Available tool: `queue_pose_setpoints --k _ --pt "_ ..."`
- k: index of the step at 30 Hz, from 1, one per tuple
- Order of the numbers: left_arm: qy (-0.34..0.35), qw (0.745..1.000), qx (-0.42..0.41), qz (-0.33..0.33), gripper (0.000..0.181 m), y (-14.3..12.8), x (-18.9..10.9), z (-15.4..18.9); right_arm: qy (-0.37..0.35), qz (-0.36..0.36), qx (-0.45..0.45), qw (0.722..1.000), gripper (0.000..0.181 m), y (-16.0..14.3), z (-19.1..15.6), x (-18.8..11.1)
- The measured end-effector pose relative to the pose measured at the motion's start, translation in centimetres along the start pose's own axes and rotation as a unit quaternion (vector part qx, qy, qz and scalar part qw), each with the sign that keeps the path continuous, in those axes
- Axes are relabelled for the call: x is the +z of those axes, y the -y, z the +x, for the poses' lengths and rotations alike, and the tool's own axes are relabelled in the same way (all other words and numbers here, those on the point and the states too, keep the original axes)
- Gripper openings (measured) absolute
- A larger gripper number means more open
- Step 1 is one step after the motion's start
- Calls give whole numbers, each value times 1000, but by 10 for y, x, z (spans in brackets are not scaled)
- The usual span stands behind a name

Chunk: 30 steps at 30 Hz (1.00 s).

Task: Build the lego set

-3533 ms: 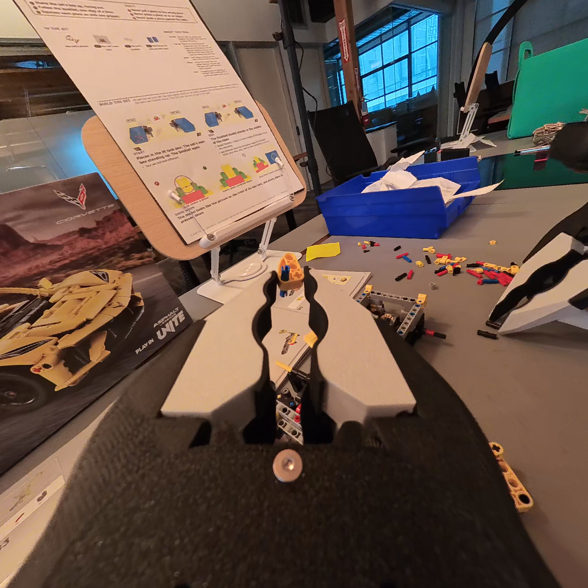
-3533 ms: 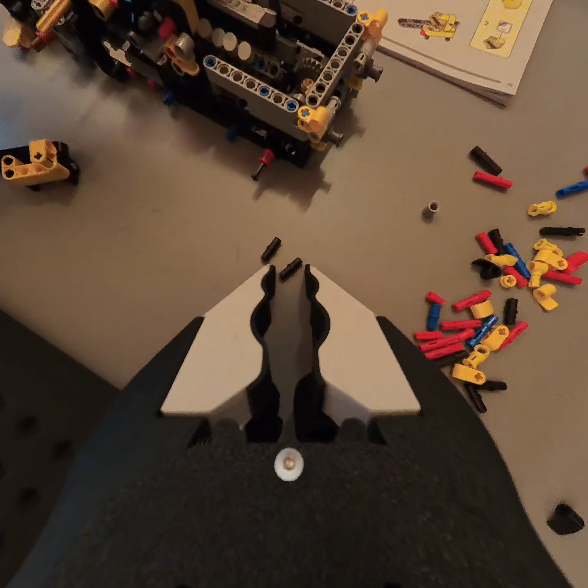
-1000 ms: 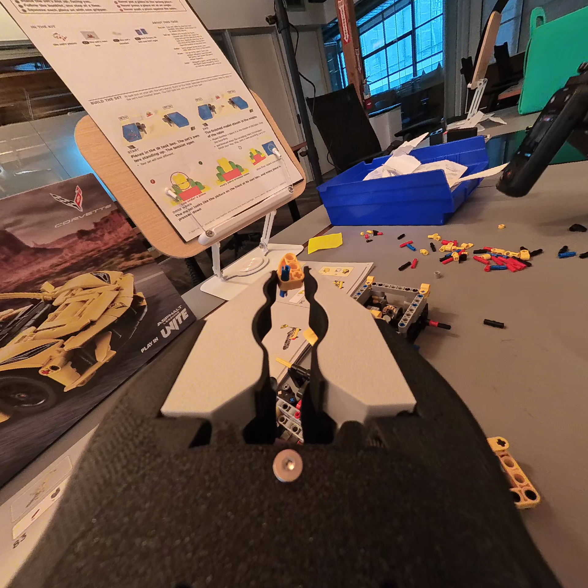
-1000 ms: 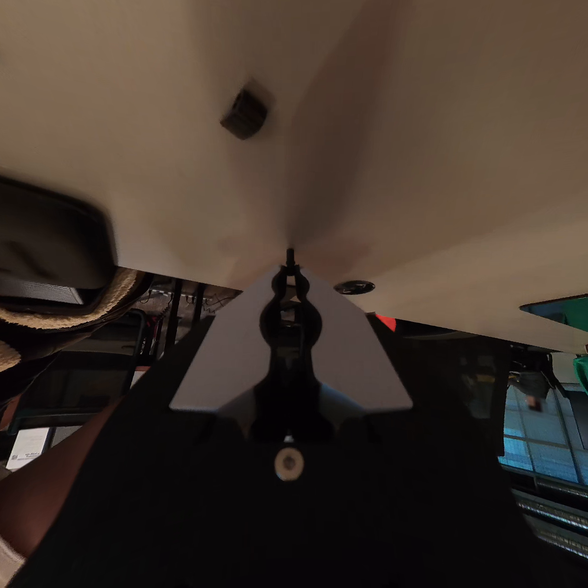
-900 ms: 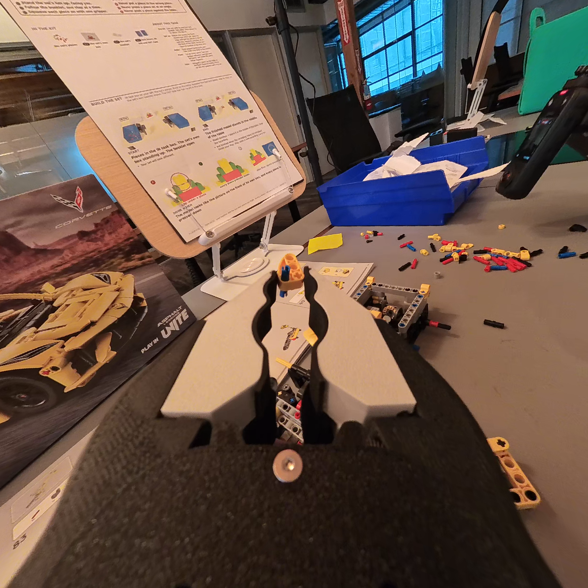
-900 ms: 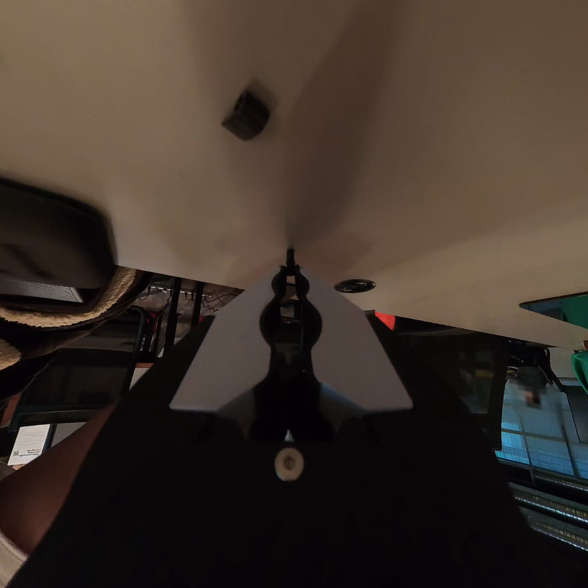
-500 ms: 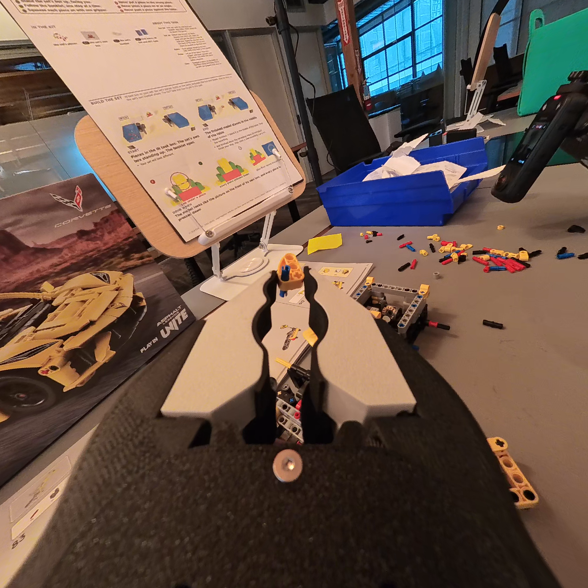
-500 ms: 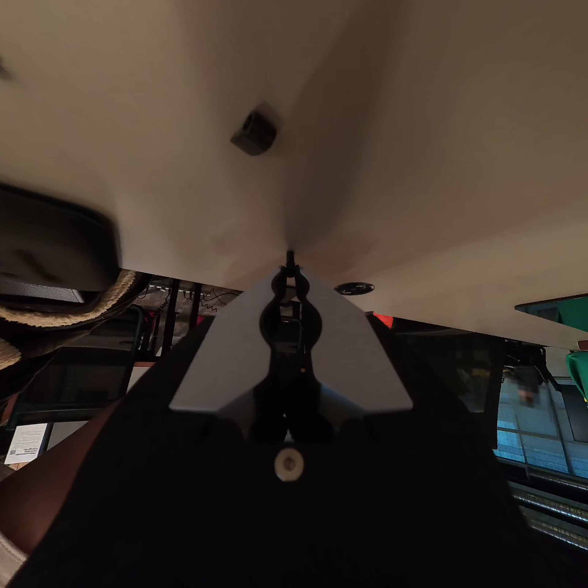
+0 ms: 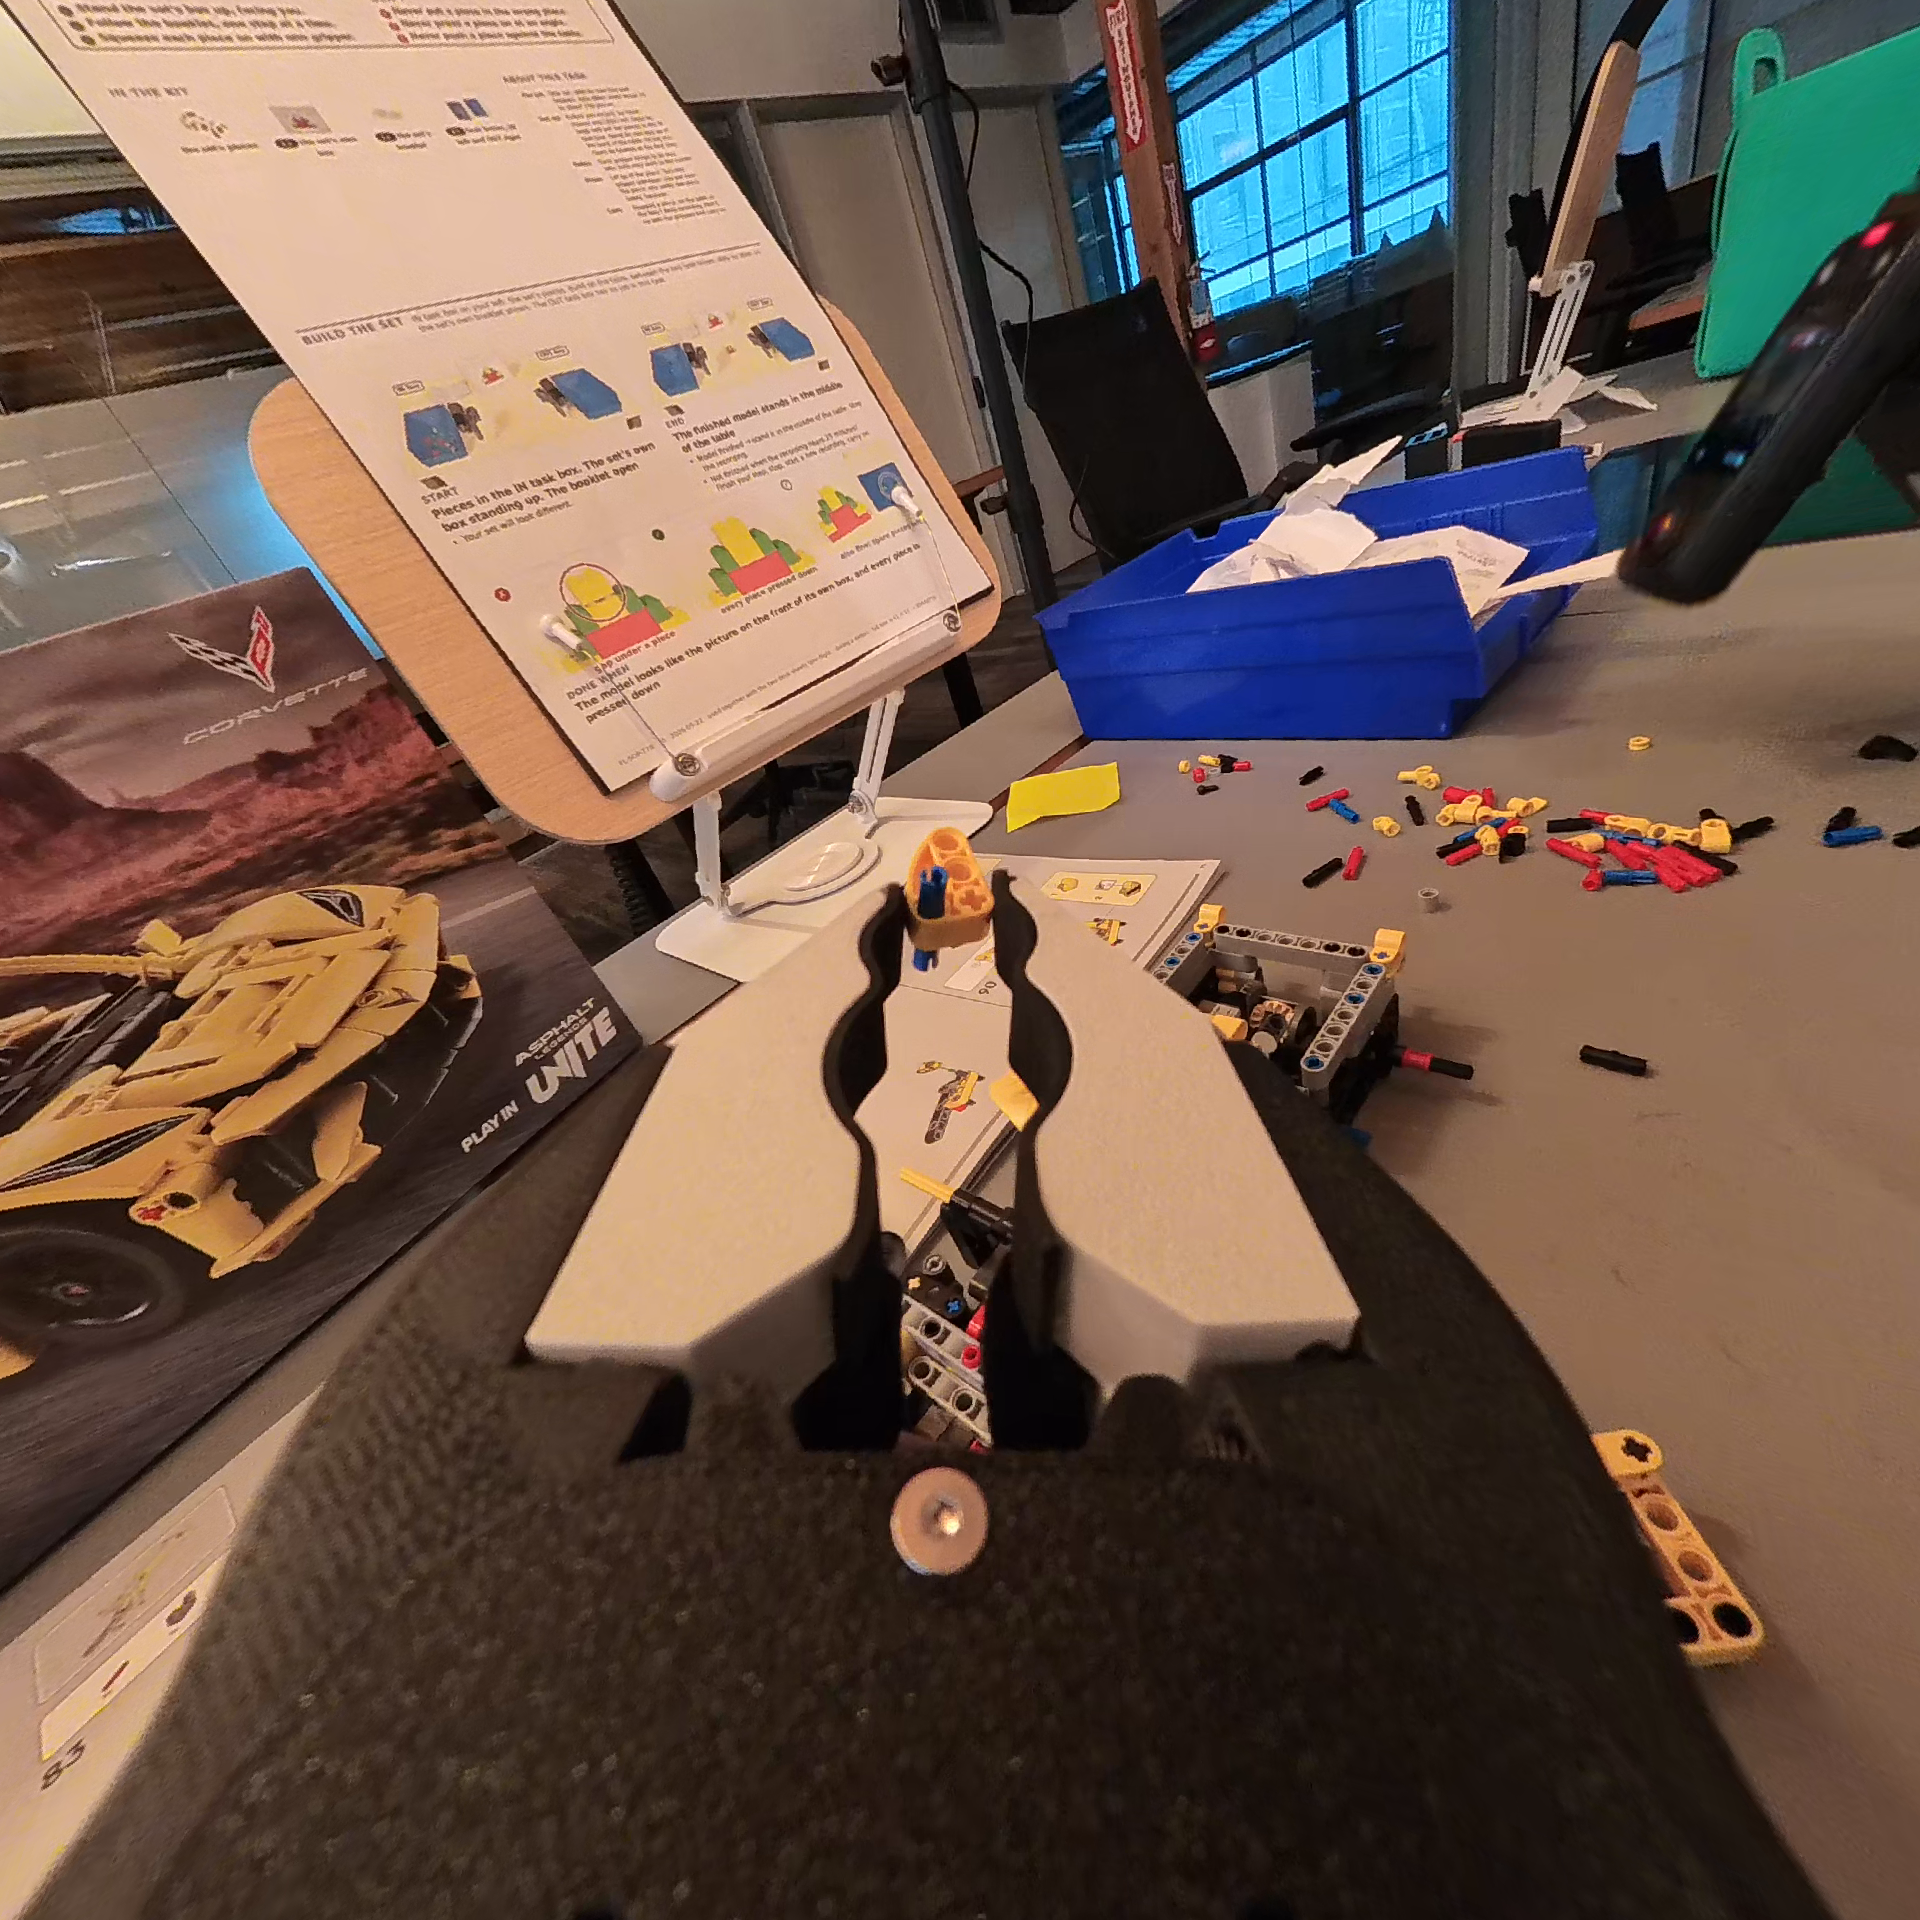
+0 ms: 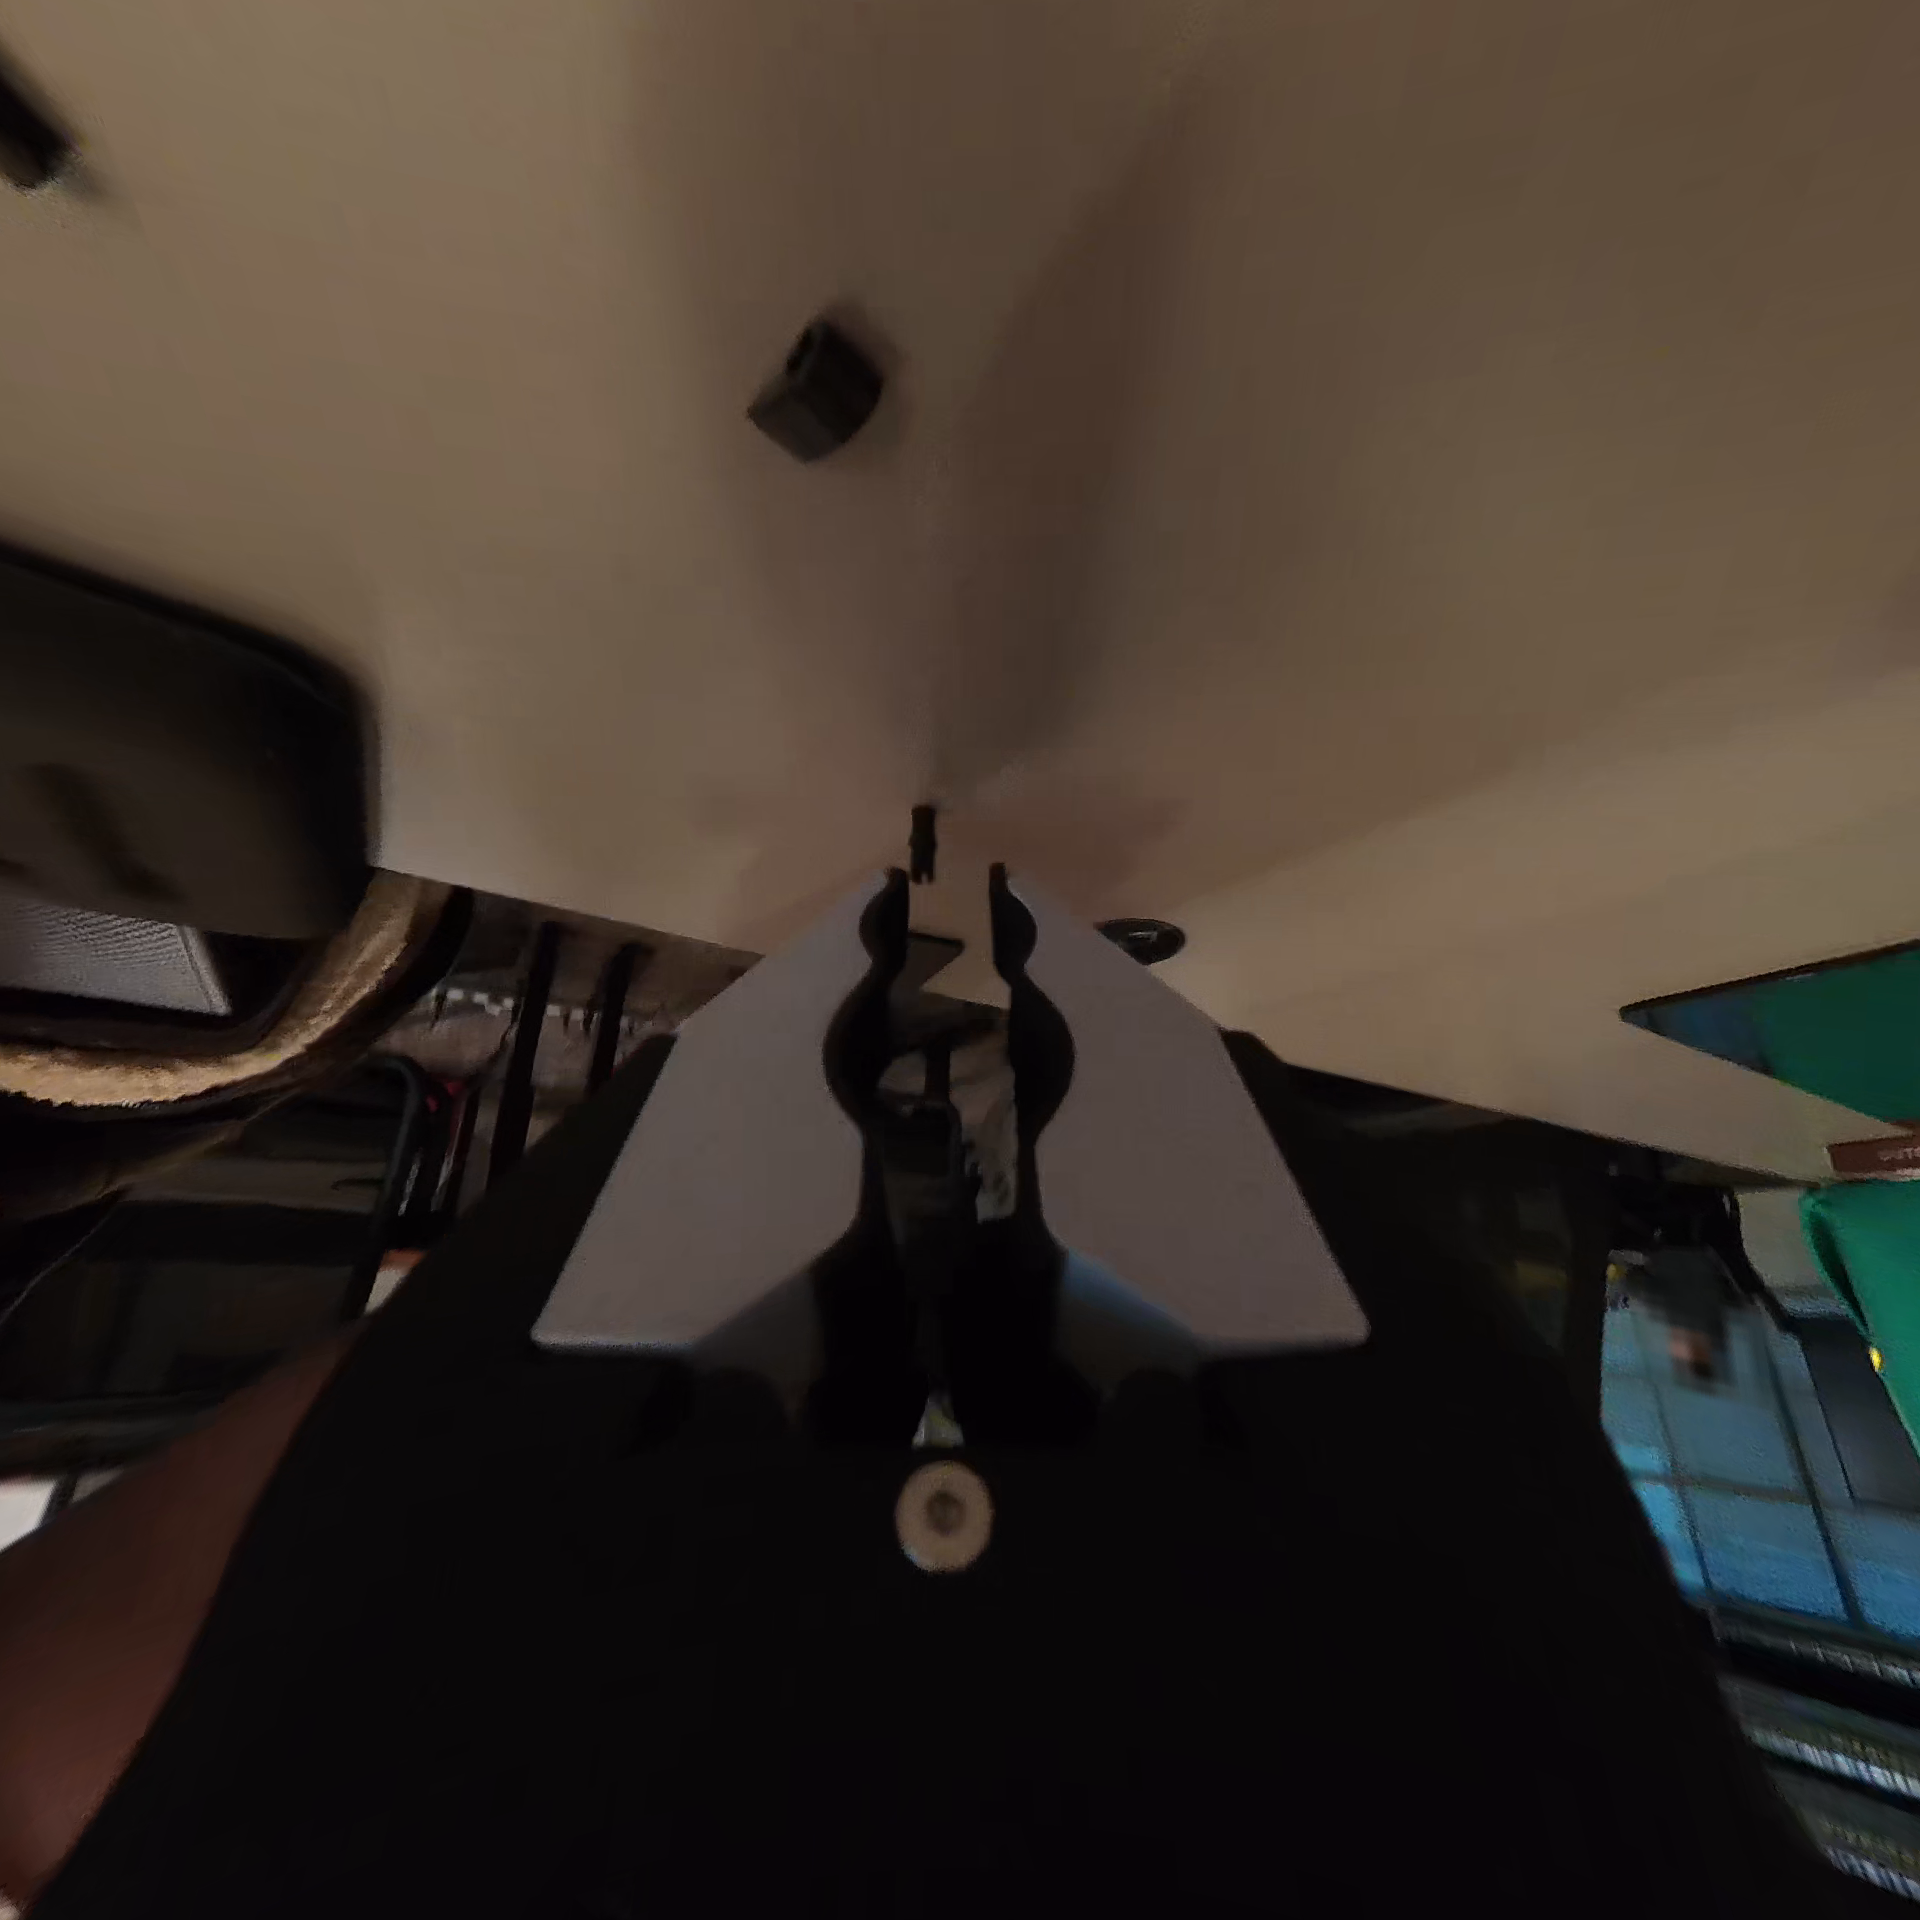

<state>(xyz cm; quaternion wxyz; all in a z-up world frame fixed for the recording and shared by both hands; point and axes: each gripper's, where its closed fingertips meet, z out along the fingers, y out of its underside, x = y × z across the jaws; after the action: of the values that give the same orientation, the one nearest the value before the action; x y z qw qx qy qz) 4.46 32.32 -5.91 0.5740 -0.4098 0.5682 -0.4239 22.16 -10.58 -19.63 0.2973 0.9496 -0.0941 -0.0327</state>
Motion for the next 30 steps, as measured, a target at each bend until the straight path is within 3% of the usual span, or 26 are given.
queue_pose_setpoints --k 6,11,14,19,30 --pt "2 1000 -2 -1 17 -1 0 -1 7 220 45 975 19 -25 14 -37" --pt "-1 1000 -5 -1 17 0 1 1 2 361 20 932 20 -21 2 -12" --pt "-4 1000 -4 0 17 1 1 4 -33 394 27 918 20 -16 4 9" --pt "-7 1000 6 -6 17 -1 2 8 -35 461 15 887 18 -2 -5 3" --pt "-4 1000 9 -10 17 -3 2 6 -22 432 -2 902 5 8 -2 9"
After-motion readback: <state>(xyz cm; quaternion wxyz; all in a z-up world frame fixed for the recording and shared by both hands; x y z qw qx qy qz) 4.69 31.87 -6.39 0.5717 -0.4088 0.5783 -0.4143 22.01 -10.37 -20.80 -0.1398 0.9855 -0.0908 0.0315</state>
